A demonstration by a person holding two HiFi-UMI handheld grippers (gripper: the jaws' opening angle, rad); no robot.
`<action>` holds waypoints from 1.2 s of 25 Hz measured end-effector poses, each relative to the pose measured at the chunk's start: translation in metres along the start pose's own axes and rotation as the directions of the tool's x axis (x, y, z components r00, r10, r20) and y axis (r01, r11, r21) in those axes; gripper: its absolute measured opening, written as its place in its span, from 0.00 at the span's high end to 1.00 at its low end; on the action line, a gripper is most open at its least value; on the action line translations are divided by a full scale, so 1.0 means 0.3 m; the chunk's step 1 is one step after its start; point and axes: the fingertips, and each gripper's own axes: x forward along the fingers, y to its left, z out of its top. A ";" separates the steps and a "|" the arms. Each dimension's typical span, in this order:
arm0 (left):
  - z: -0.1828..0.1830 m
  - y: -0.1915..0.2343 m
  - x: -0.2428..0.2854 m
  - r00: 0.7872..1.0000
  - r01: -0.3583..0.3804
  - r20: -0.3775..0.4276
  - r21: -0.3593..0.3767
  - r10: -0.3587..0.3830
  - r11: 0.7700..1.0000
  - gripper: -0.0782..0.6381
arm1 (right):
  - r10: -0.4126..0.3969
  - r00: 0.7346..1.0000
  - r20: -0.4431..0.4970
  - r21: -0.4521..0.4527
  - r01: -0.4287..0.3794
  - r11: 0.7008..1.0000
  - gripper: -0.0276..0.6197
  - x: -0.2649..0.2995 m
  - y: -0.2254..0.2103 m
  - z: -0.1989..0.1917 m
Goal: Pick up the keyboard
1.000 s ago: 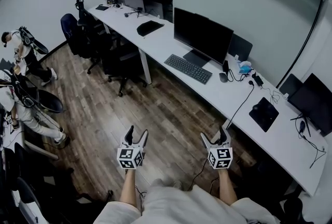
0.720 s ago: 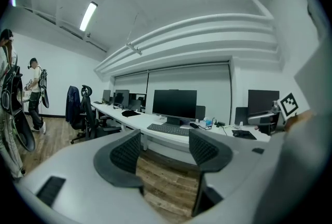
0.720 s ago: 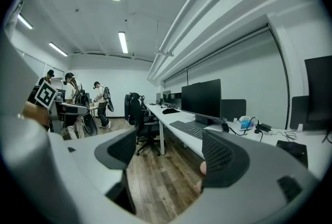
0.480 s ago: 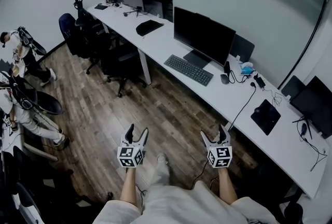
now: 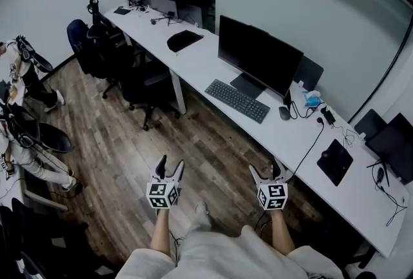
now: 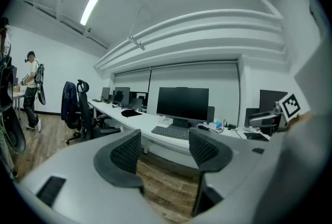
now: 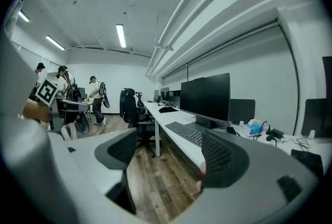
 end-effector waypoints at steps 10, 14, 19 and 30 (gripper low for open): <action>0.083 0.219 0.292 1.000 0.016 -0.008 -0.013 -0.016 1.000 0.50 | -0.008 1.000 -0.018 -0.011 0.008 1.000 0.37 0.352 0.004 0.106; 0.111 0.311 0.398 1.000 0.019 -0.013 -0.011 -0.019 1.000 0.50 | -0.008 1.000 -0.031 -0.014 0.007 1.000 0.37 0.492 0.018 0.138; 0.125 0.433 0.507 0.999 0.023 -0.022 -0.020 -0.024 1.000 0.50 | -0.016 0.999 -0.037 -0.017 0.016 1.000 0.38 0.645 0.046 0.173; 0.140 0.576 0.698 0.996 0.071 -0.043 -0.030 -0.073 0.997 0.50 | -0.062 0.996 -0.068 -0.002 0.062 0.998 0.39 0.831 0.062 0.173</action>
